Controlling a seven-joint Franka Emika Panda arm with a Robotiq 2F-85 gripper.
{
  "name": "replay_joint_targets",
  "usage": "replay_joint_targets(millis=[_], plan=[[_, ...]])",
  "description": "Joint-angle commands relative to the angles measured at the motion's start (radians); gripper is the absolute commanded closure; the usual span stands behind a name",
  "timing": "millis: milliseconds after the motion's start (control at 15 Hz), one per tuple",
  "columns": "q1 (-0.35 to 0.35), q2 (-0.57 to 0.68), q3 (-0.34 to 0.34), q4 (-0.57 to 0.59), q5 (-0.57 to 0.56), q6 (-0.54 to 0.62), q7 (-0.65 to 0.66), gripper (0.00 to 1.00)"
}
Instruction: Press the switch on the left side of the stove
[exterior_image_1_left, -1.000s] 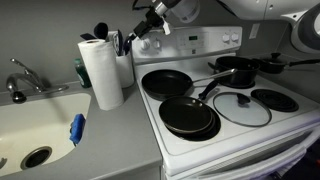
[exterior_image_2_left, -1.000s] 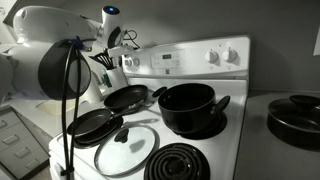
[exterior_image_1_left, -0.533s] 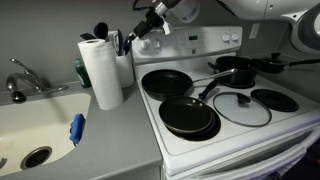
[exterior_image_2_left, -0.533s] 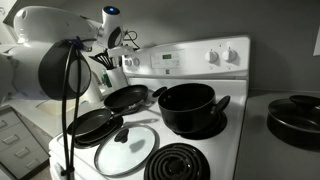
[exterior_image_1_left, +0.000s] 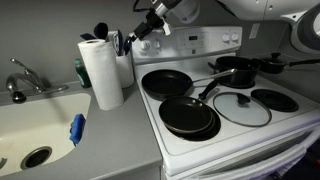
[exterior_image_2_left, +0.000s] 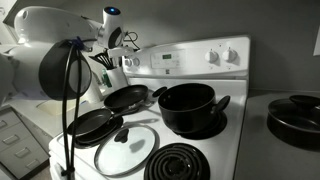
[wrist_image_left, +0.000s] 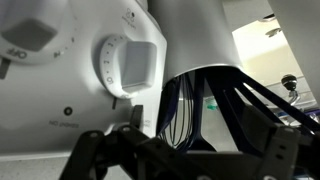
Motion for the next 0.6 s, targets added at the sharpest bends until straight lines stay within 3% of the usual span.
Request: replay_joint_targets(millis=[0,533], plan=[[-0.004,0.026,0.009,0.032,0.01,-0.015,0.0,0.0],[-0.002,0.042,0.016,0.04,0.015,-0.02,0.021,0.0]])
